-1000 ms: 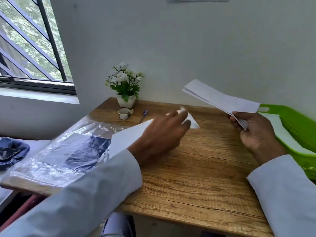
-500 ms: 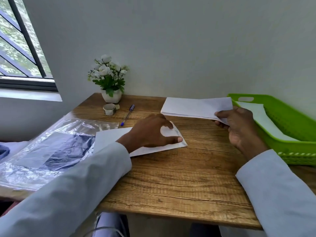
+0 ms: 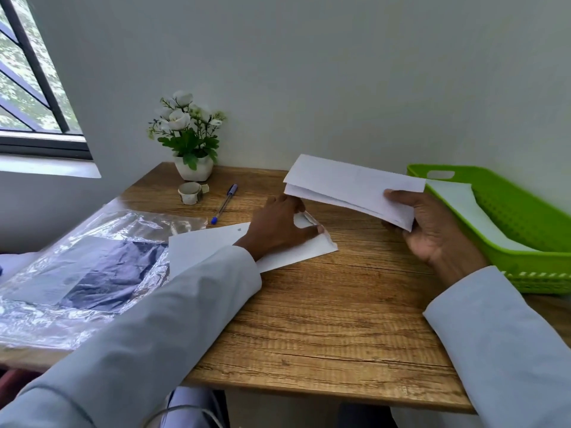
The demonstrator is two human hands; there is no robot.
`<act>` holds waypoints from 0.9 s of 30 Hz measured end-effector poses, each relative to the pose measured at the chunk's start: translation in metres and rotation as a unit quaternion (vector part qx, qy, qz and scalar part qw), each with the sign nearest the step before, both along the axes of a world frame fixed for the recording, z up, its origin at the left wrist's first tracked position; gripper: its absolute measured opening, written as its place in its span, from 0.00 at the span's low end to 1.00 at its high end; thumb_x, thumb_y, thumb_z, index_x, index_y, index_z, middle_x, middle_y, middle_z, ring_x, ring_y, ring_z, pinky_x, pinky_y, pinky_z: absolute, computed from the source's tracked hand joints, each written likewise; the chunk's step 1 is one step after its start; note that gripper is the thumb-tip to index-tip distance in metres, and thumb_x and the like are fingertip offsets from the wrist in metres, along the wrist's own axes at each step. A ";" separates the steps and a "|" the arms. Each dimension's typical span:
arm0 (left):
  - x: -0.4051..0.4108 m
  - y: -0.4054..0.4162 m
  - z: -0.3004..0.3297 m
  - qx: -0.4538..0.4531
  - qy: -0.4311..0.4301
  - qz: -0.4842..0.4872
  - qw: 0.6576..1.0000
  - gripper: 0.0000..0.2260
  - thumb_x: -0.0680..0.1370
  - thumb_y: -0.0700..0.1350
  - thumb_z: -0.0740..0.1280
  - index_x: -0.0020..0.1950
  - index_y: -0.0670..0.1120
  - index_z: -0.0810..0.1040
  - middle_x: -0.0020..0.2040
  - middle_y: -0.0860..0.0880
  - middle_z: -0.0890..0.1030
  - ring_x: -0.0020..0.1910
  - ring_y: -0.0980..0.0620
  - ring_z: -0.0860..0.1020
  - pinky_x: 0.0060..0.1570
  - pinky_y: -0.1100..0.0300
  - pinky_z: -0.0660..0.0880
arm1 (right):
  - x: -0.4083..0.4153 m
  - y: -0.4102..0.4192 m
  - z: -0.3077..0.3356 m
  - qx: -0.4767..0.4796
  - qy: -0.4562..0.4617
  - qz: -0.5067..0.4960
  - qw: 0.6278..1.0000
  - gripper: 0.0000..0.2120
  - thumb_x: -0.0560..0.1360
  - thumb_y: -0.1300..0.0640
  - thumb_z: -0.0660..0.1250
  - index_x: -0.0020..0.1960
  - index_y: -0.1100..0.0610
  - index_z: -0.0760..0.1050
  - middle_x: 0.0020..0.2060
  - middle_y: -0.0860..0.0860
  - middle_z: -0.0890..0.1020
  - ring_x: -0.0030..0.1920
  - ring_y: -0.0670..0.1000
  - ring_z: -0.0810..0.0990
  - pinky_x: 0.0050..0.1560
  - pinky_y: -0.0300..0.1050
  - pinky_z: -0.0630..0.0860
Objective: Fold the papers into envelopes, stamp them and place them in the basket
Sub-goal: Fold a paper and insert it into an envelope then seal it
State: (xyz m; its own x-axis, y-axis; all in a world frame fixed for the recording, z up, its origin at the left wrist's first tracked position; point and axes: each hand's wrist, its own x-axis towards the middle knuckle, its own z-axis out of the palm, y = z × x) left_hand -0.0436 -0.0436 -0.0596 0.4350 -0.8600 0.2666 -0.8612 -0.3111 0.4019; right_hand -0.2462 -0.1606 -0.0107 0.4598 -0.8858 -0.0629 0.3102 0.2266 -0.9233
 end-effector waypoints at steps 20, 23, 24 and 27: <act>-0.023 -0.007 0.001 0.036 0.042 0.041 0.998 0.37 0.70 0.68 0.61 0.74 0.51 0.61 0.70 0.46 0.68 0.72 0.42 0.64 0.69 0.43 0.59 | 0.029 0.005 -0.011 0.053 -0.059 0.007 0.997 0.09 0.74 0.63 0.71 0.52 0.54 0.76 0.44 0.52 0.82 0.46 0.50 0.82 0.46 0.46 0.81; -0.018 -0.002 -0.012 -0.003 0.187 0.022 0.982 0.43 0.65 0.72 0.66 0.68 0.43 0.66 0.66 0.42 0.72 0.71 0.43 0.67 0.71 0.50 0.60 | 0.049 0.014 -0.017 0.035 -0.015 0.008 0.999 0.12 0.73 0.63 0.72 0.55 0.56 0.77 0.46 0.54 0.84 0.45 0.52 0.84 0.41 0.48 0.83; -0.022 0.003 -0.010 -0.036 0.255 0.041 0.965 0.47 0.60 0.75 0.69 0.63 0.38 0.69 0.65 0.39 0.72 0.71 0.41 0.68 0.71 0.55 0.61 | 0.055 0.017 -0.018 0.034 0.000 0.013 0.999 0.13 0.72 0.63 0.73 0.55 0.57 0.77 0.46 0.55 0.84 0.44 0.53 0.84 0.40 0.49 0.83; -0.024 0.004 -0.019 -0.024 0.251 0.016 0.968 0.34 0.77 0.56 0.68 0.57 0.23 0.71 0.42 0.57 0.62 0.63 0.42 0.73 0.61 0.69 0.65 | 0.069 0.025 -0.024 0.033 0.038 0.034 0.998 0.12 0.71 0.66 0.74 0.53 0.59 0.78 0.45 0.57 0.84 0.43 0.56 0.85 0.46 0.55 0.84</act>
State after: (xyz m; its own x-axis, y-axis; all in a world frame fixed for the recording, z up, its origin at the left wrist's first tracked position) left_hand -0.0673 -0.0395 -0.0782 0.5468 -0.8355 0.0537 -0.5442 -0.3059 0.7812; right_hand -0.1773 -0.1355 -0.0346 0.5106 -0.8454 -0.1571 0.2222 0.3062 -0.9257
